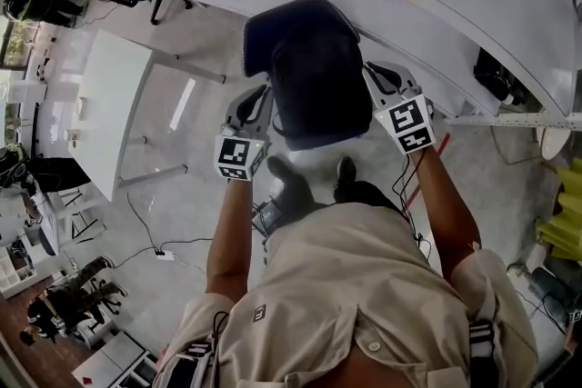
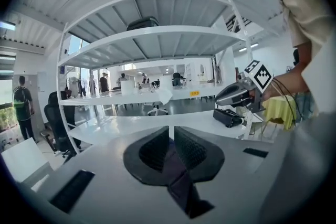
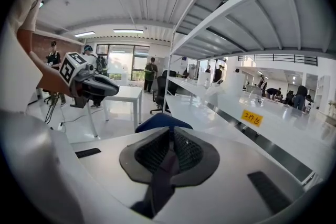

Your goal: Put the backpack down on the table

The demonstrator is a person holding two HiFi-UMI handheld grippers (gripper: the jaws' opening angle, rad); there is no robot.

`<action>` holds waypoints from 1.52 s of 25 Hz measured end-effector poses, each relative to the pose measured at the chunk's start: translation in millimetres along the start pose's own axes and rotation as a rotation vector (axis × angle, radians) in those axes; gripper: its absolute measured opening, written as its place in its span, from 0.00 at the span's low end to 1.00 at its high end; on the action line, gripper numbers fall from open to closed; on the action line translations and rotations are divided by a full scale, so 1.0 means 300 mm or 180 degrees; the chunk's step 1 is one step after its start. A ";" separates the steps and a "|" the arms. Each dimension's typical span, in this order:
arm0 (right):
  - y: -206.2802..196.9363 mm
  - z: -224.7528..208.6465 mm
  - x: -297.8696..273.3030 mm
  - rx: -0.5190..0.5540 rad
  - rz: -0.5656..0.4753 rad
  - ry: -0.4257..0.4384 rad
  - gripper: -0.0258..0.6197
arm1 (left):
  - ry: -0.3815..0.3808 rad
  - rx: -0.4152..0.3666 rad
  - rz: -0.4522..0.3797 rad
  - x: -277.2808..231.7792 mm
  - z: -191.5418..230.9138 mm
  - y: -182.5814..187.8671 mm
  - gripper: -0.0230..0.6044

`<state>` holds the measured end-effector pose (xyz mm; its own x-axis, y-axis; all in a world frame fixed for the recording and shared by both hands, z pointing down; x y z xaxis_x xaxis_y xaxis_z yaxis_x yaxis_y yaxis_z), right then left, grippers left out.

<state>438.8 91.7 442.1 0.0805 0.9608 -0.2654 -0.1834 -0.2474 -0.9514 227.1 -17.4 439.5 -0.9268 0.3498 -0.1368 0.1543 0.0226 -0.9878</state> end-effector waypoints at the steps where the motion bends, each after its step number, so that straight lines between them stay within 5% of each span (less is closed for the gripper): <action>1: -0.018 -0.005 -0.018 -0.0009 0.0020 0.0002 0.08 | 0.0022 0.0043 0.0016 -0.015 0.015 -0.028 0.10; 10: -0.264 -0.063 -0.195 -0.0254 0.0297 0.0050 0.09 | 0.0109 0.0291 0.0284 -0.173 0.134 -0.332 0.10; 13: -0.356 -0.065 -0.268 -0.0413 0.0435 0.0084 0.29 | 0.0129 0.0382 0.0373 -0.203 0.165 -0.434 0.10; 25: -0.678 -0.080 -0.462 -0.0867 0.0619 0.0084 0.38 | 0.0284 0.0725 0.0597 -0.327 0.264 -0.791 0.36; 29: -0.760 -0.103 -0.496 -0.1040 0.0642 0.0018 0.41 | 0.0193 0.0787 0.0602 -0.360 0.262 -0.864 0.41; 35: -0.869 -0.115 -0.576 -0.1271 0.0703 -0.0041 0.46 | 0.0073 0.1299 0.0466 -0.419 0.254 -0.934 0.51; 38: -0.898 -0.115 -0.609 -0.1382 0.0634 -0.0098 0.45 | 0.0100 0.1345 0.0439 -0.446 0.241 -0.959 0.50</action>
<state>507.2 -21.7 741.5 0.0550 0.8910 -0.4507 0.2345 -0.4503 -0.8615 282.0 -138.3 736.6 -0.8955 0.3511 -0.2735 0.1162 -0.4088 -0.9052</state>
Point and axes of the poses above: the fingertips, and each gripper's own axes: x backward along the fingers, z to its left, y out of its top, the point moved 3 cm from there along x, backward along the fingers, and after that the axes turned 10 degrees about -z, right-handed, at the moved point
